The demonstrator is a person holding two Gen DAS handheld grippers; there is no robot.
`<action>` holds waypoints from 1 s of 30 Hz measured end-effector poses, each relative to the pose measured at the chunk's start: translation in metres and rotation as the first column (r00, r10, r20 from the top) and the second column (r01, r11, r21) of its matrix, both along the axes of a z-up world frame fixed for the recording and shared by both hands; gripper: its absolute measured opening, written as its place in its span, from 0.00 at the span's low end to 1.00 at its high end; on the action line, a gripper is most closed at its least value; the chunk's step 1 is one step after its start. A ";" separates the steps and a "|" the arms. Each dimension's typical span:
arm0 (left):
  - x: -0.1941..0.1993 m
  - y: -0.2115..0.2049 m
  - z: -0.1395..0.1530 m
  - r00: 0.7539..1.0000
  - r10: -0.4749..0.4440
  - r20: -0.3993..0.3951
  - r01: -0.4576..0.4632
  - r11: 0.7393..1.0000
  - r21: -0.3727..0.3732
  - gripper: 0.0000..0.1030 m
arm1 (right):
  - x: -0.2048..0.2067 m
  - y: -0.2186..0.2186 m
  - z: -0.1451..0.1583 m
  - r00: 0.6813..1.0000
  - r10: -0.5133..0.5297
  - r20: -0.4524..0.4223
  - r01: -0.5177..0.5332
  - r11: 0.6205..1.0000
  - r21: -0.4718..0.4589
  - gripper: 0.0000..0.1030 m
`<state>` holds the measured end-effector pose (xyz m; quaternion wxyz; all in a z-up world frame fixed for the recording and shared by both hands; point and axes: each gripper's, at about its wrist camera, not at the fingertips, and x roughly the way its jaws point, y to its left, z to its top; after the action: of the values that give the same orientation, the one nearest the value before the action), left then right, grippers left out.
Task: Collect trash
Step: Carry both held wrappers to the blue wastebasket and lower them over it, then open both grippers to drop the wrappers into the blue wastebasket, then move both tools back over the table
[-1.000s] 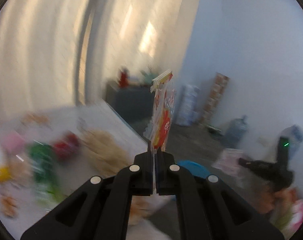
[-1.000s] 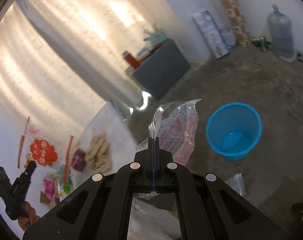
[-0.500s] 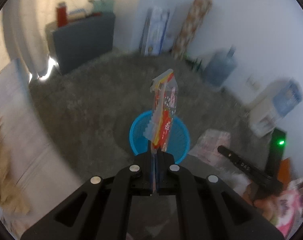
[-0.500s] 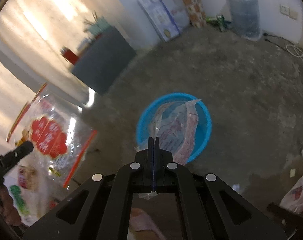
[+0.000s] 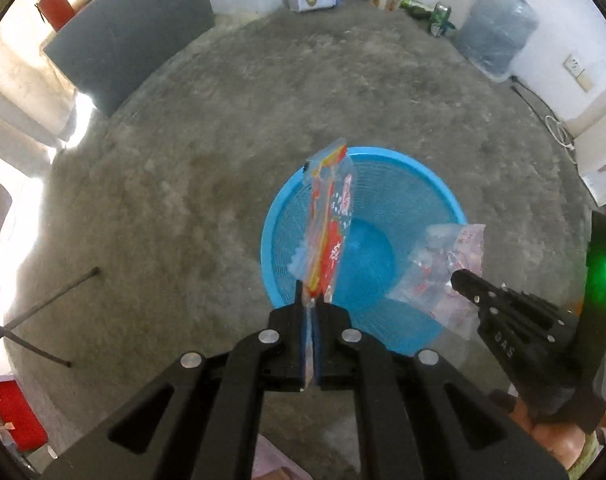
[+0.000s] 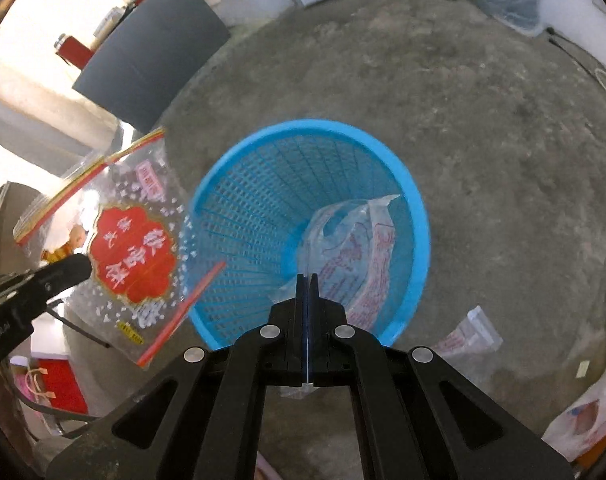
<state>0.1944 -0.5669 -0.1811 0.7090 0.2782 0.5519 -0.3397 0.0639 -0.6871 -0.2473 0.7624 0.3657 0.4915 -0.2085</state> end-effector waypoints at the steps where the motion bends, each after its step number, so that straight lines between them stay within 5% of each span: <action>1: 0.003 -0.004 -0.007 1.000 -0.003 0.005 0.003 1.000 0.006 0.04 | 0.000 0.002 -0.002 1.000 0.009 0.004 -0.009 1.000 0.001 0.03; 3: 0.008 -0.002 -0.019 1.000 -0.002 -0.023 0.003 1.000 0.022 0.06 | 0.005 0.001 -0.005 1.000 0.020 -0.002 -0.020 1.000 -0.023 0.15; 4: 0.007 0.000 -0.021 0.999 0.007 -0.037 -0.005 0.999 0.034 0.13 | 0.007 0.000 -0.006 1.000 0.024 -0.004 -0.024 0.999 -0.024 0.27; 5: 0.010 0.002 -0.027 0.999 0.019 -0.047 -0.016 0.998 0.053 0.25 | 0.007 0.001 -0.006 1.000 0.022 -0.007 -0.022 0.999 -0.027 0.50; 6: 0.011 0.002 -0.030 0.998 0.028 -0.055 -0.025 0.998 0.061 0.29 | 0.006 0.001 -0.006 1.000 0.013 -0.006 -0.014 0.999 -0.042 0.57; 10: 0.012 0.006 -0.029 0.999 0.020 -0.037 -0.019 0.999 0.045 0.38 | 0.004 0.003 -0.008 1.000 0.009 -0.020 -0.010 0.998 -0.055 0.57; 19: 0.008 0.014 0.015 0.998 0.046 -0.040 -0.047 0.999 -0.020 0.38 | -0.028 0.012 0.026 0.998 -0.039 0.046 0.042 0.996 -0.076 0.57; 26: -0.012 0.070 0.122 0.997 0.075 0.013 -0.069 0.958 -0.277 0.41 | -0.063 0.042 0.095 0.995 -0.025 0.097 0.041 0.986 -0.160 0.60; 30: -0.031 0.145 0.196 0.994 0.088 0.061 -0.052 0.894 -0.445 0.53 | -0.077 0.078 0.138 0.988 -0.001 0.155 0.032 0.981 -0.193 0.66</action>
<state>0.1630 -0.4222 0.0145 0.7867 0.1031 0.4413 -0.4191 -0.0127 -0.6094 -0.1091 0.8285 0.3082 0.4053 -0.2332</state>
